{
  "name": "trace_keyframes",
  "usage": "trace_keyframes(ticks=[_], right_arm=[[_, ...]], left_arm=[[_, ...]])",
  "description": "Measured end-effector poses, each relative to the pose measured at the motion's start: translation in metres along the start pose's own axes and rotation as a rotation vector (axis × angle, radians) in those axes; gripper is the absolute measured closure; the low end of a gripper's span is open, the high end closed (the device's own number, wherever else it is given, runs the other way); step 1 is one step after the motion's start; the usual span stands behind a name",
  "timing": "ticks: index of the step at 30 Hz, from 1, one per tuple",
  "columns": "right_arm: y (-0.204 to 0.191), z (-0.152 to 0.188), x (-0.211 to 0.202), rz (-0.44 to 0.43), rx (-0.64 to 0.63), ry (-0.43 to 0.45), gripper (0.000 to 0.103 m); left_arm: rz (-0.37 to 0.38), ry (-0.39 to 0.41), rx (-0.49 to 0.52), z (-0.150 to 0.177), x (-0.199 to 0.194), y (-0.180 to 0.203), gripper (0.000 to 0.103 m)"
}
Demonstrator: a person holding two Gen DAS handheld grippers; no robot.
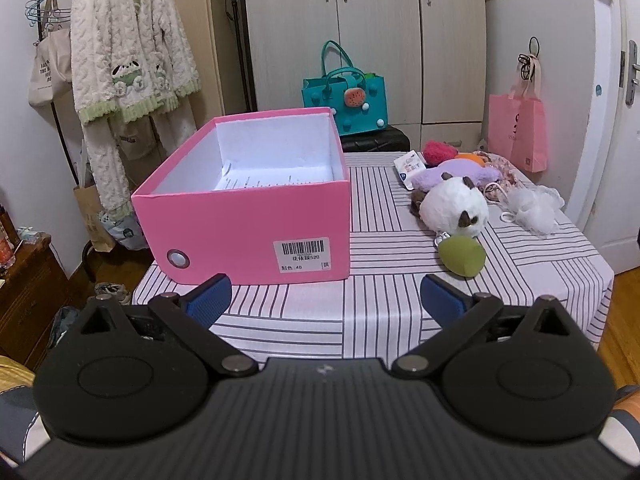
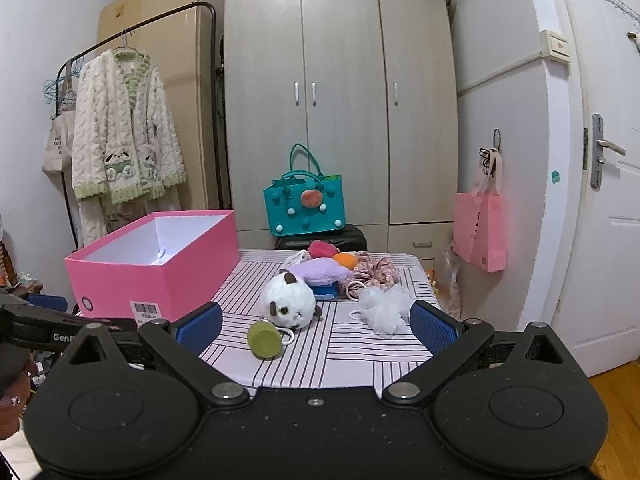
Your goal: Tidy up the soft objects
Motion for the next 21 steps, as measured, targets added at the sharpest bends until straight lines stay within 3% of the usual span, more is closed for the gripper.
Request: trace_keyframes(ticks=[21], right_arm=[[0.0047, 0.0047, -0.0002, 0.012, 0.006, -0.001, 0.001]], left_arm=[[-0.006, -0.018, -0.003, 0.0044, -0.0018, -0.0005, 0.000]])
Point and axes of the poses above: each gripper's, at about its wrist camera, not at the fingertips, and x roughly the way its jaws point, y to its right, z to its underside, the point moved 9 cm from there along x, roughly the way its jaws point, and after that the axes turned 14 degrees about -z, right-handed, at the moved point
